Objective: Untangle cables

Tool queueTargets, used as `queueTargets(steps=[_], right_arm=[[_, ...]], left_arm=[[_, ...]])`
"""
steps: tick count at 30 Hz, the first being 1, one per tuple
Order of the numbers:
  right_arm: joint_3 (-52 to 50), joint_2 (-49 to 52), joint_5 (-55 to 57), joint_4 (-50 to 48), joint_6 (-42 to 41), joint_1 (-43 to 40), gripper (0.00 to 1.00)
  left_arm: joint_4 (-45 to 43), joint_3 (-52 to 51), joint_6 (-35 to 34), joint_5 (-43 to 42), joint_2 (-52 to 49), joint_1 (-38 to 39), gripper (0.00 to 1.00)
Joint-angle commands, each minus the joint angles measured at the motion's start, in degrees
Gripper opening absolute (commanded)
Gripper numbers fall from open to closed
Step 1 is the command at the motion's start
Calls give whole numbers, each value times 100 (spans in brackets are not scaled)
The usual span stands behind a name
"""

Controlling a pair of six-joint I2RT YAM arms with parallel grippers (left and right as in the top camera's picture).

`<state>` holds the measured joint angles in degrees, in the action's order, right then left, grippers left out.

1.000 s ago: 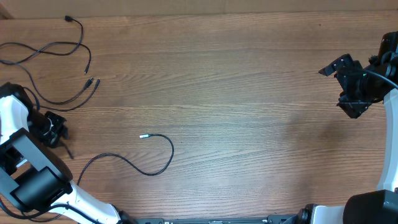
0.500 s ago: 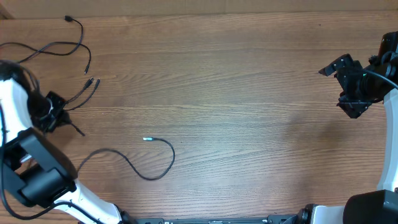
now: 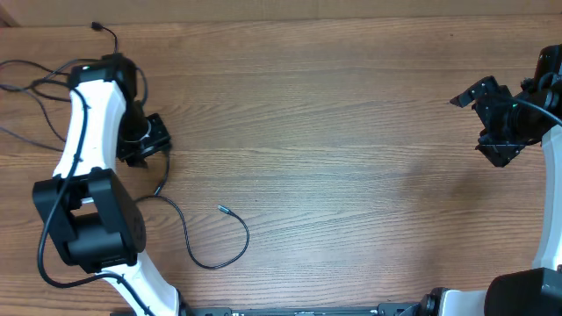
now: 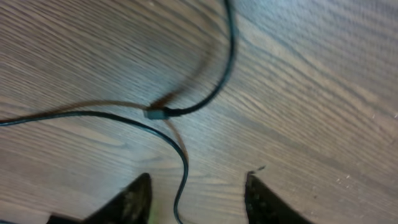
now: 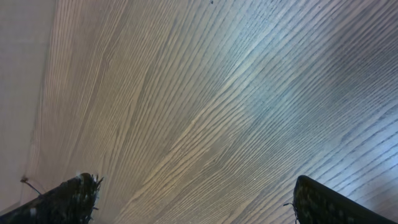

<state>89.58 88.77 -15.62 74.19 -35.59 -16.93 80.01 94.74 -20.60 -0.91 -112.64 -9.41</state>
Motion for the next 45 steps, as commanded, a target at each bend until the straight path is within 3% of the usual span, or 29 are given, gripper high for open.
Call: queueTargets(steps=[1, 6, 9, 14, 17, 20, 22, 25, 29, 32, 34, 37, 45], right_arm=[[85, -57, 59, -17, 0, -9, 100], [85, -57, 59, -17, 2, -9, 100], [85, -57, 59, -17, 0, -9, 100], [85, -57, 59, -17, 0, -9, 100], [85, -57, 59, -17, 0, -9, 100], [85, -57, 59, -17, 0, -9, 100], [85, -57, 59, -17, 0, -9, 100], [85, -57, 59, -17, 0, -9, 100], [85, -57, 59, -17, 0, -9, 100], [85, -57, 59, -17, 0, -9, 100], [85, -57, 59, -17, 0, -9, 100], [85, -57, 59, -17, 0, -9, 100], [85, -57, 61, -17, 0, -9, 100]], left_arm=[[57, -52, 46, 199, -13, 98, 52], [55, -50, 48, 293, -13, 22, 50], [-37, -35, 26, 734, -11, -223, 58], [-201, -33, -348, 632, -13, -992, 64], [-361, -33, -153, 153, -11, -1451, 65], [-560, -33, 597, -927, -11, -1869, 64], [-662, -35, 612, -1115, -11, -2092, 65], [-831, -37, 225, -595, -13, -2435, 67], [-896, -52, -494, 966, -17, -2822, 81], [-1014, -74, -584, 1722, -17, -3040, 91], [-1123, -114, -584, 1784, -20, -3169, 91], [-1434, -240, -581, 1720, -20, -3348, 100], [-2597, -1244, -496, 1742, -20, -3646, 99]])
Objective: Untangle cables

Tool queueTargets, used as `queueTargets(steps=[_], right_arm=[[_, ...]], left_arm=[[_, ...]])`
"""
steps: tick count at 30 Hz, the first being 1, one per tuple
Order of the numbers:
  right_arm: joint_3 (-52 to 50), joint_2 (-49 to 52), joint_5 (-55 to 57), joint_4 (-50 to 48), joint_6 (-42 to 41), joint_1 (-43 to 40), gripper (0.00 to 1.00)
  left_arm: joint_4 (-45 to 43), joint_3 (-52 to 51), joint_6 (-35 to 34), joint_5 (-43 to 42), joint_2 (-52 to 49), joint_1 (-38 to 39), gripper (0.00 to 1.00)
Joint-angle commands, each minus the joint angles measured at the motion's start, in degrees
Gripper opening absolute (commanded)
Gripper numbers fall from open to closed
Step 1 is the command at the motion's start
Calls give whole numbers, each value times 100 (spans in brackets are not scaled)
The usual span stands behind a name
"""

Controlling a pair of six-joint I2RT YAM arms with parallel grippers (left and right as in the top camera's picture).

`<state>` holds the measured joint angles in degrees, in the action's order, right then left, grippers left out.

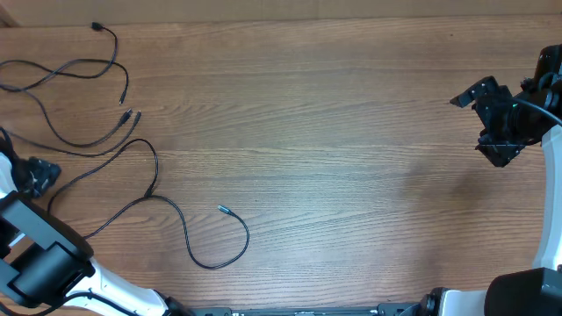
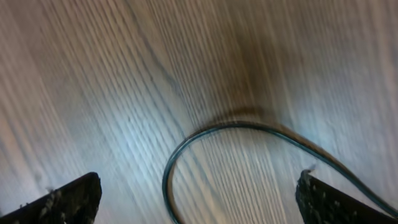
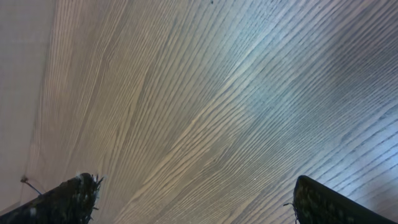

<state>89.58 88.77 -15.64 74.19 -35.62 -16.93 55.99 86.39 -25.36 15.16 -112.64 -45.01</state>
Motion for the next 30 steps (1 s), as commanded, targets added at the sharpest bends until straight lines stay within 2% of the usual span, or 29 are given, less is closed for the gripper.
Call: queueTargets(steps=[1, 7, 11, 12, 16, 21, 24, 25, 26, 27, 28, 30], right_arm=[[85, -57, 61, -17, 2, -9, 100], [85, -57, 61, -17, 2, -9, 100], [85, -57, 61, -17, 2, -9, 100], [85, -57, 61, -17, 2, -9, 100], [85, -57, 61, -17, 4, -9, 100], [85, -57, 63, -17, 2, -9, 100], [85, -57, 63, -17, 4, -9, 100], [85, -57, 61, -17, 2, -9, 100], [85, -57, 61, -17, 2, -9, 100], [85, -57, 61, -17, 2, -9, 100], [85, -57, 61, -17, 2, -9, 100], [85, -57, 61, -17, 2, -9, 100]], left_arm=[[-343, -553, 9, 127, -20, -105, 100], [-999, -1217, 48, -4, -20, -181, 100], [-1134, -1340, 433, -140, -20, -195, 90], [-1134, -1366, 444, -107, -20, -195, 90], [-1272, -1517, 437, -59, -20, -229, 77], [-1849, -1919, 442, -63, -20, -337, 75], [-2096, -2087, 442, -61, -20, -435, 57], [-2157, -2133, 442, -61, -20, -470, 40], [-2190, -2155, 442, -61, -20, -503, 27], [-2225, -2164, 439, -63, -20, -535, 19], [-2291, -2179, 437, -66, -20, -568, 14], [-2404, -2186, 452, -118, -20, -590, 12]])
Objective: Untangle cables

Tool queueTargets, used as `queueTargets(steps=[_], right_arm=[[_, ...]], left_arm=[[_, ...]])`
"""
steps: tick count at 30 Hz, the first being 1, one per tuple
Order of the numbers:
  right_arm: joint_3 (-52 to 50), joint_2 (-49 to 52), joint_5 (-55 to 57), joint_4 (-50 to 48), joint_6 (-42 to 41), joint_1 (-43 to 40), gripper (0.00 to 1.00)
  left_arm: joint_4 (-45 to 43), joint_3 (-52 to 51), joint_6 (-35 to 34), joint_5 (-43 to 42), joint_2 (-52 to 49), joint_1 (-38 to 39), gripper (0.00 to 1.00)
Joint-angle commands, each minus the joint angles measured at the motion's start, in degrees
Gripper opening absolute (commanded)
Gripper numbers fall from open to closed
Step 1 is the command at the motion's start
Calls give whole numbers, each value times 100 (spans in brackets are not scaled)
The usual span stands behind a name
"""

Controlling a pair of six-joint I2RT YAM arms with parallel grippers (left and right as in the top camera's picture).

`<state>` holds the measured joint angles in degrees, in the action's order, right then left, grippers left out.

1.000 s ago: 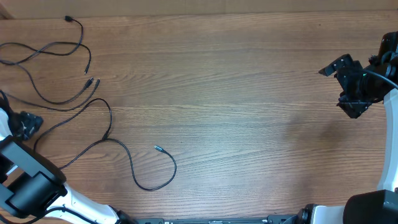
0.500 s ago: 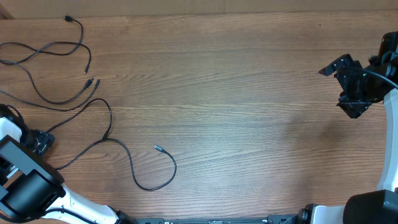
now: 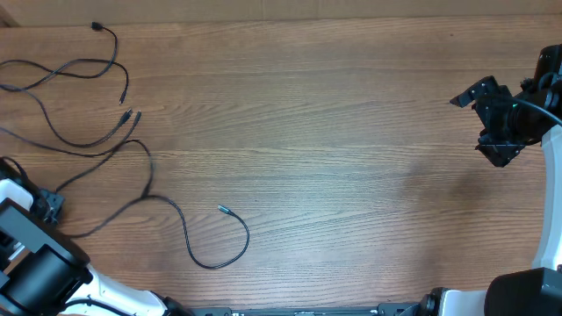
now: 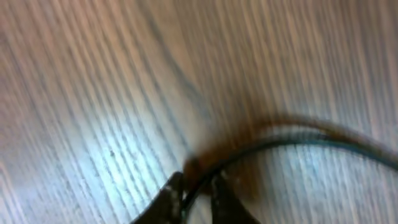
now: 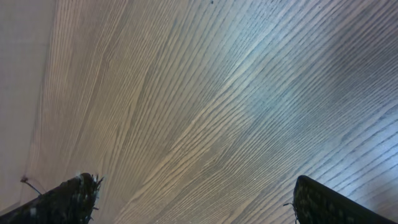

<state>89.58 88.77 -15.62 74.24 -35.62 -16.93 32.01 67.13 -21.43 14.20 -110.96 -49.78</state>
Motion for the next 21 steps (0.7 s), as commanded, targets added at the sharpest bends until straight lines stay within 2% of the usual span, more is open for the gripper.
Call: queueTargets(steps=[1, 2, 8, 14, 21], right_arm=[[85, -57, 59, -22, 2, -9, 100], [85, -57, 59, -22, 2, -9, 100], [85, -57, 59, -22, 2, -9, 100], [85, -57, 59, -22, 2, -9, 100], [85, -57, 59, -22, 2, -9, 100]], left_arm=[[-68, -258, 195, -24, -188, -116, 8], [-120, -258, 385, -22, -188, -116, 4], [-173, 55, 1582, -24, -184, -114, 4], [188, 813, 2719, 37, -184, -109, 4], [616, 1921, 3069, 868, -184, -109, 4]])
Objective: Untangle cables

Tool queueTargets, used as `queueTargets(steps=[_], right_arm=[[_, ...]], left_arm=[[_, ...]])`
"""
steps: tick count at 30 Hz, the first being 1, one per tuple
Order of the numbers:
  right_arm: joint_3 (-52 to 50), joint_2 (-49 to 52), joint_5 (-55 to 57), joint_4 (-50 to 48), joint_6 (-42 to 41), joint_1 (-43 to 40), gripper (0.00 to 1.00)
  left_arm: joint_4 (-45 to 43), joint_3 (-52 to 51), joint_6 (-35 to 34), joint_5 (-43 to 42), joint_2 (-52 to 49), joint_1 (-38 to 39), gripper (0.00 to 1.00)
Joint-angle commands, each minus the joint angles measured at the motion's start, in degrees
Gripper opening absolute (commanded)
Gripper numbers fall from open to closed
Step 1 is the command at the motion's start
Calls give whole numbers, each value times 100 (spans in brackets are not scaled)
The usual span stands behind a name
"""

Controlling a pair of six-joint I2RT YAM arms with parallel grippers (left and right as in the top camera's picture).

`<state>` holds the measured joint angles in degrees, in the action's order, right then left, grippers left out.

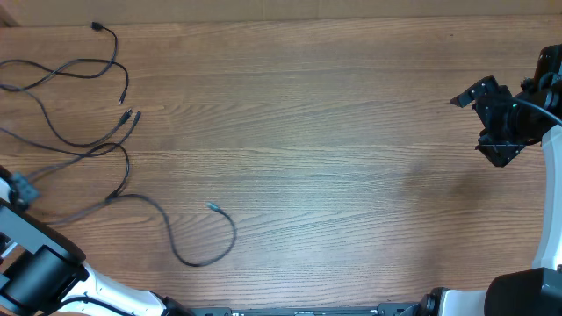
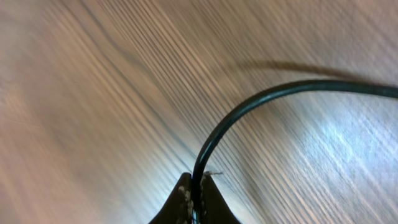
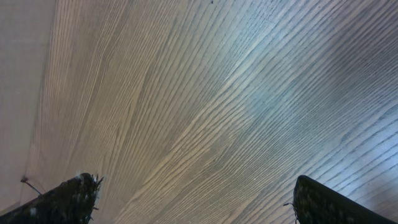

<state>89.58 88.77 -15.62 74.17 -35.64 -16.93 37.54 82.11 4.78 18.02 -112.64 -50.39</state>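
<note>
Thin black cables lie on the wooden table's left side. One long cable [image 1: 145, 207] runs from the left edge, curls near the front and ends in a small plug [image 1: 212, 206]. Other cables [image 1: 61, 70] loop at the far left corner. My left gripper [image 1: 19, 188] is at the left edge, shut on the long cable [image 2: 261, 99], which arcs up out of its fingertips [image 2: 197, 198]. My right gripper [image 1: 494, 123] hangs open over bare wood at the far right, its fingers [image 3: 74, 198] wide apart.
The wooden table [image 1: 351, 175] spreads between the two arms. The left arm's base [image 1: 35, 272] sits at the front left corner. The right arm's base [image 1: 527, 294] is at the front right.
My left gripper, shut on the long cable, has moved a little farther back along the left edge. The cable's loop and its plug have shifted to the left. The right arm has not moved.
My left gripper stood open over the cables inboard of the left edge. Then it was open at the left edge over a bend of the long cable. Then it was shut on that cable, and now the cable has been drawn leftward.
</note>
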Motion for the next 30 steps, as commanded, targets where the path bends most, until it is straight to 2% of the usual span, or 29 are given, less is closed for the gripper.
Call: queueTargets(steps=[1, 7, 8, 9, 11, 12, 13, 18, 20, 23, 24, 25, 27, 30], right_arm=[[85, -57, 61, -15, 4, -9, 100], [85, -57, 59, -15, 4, -9, 100], [85, -57, 59, -15, 4, -9, 100], [85, -57, 59, -15, 4, -9, 100], [85, -57, 59, -15, 4, -9, 100], [85, -57, 59, -15, 4, -9, 100], [85, -57, 59, -15, 4, -9, 100], [85, -57, 59, -15, 7, -9, 100], [85, -57, 59, -15, 4, -9, 100], [85, -57, 59, -15, 4, -9, 100], [85, -57, 59, -15, 4, -9, 100], [85, -57, 61, -15, 4, -9, 100], [85, -57, 59, -15, 4, -9, 100], [85, -57, 59, -15, 4, -9, 100]], left_arm=[[105, 555, 444, 599, -15, -48, 4], [221, 1290, 450, 1108, -13, -103, 4], [210, 1362, 446, 1073, -13, -120, 12], [208, 1408, 442, 990, -13, -138, 24], [205, 1414, 439, 715, -13, -170, 61], [208, 1403, 439, 564, -17, -177, 74], [212, 1388, 437, 437, -17, -184, 99], [278, 1381, 291, 258, -15, -149, 100], [389, 1381, 243, -83, -9, -94, 100], [772, 1379, 17, -1320, -9, -26, 99], [876, 1377, -68, -1740, -9, -11, 94], [999, 1366, -214, -2286, -11, 20, 85], [1285, 1362, -420, -3082, -17, 90, 82], [1685, 1335, -481, -3346, -20, 238, 81]])
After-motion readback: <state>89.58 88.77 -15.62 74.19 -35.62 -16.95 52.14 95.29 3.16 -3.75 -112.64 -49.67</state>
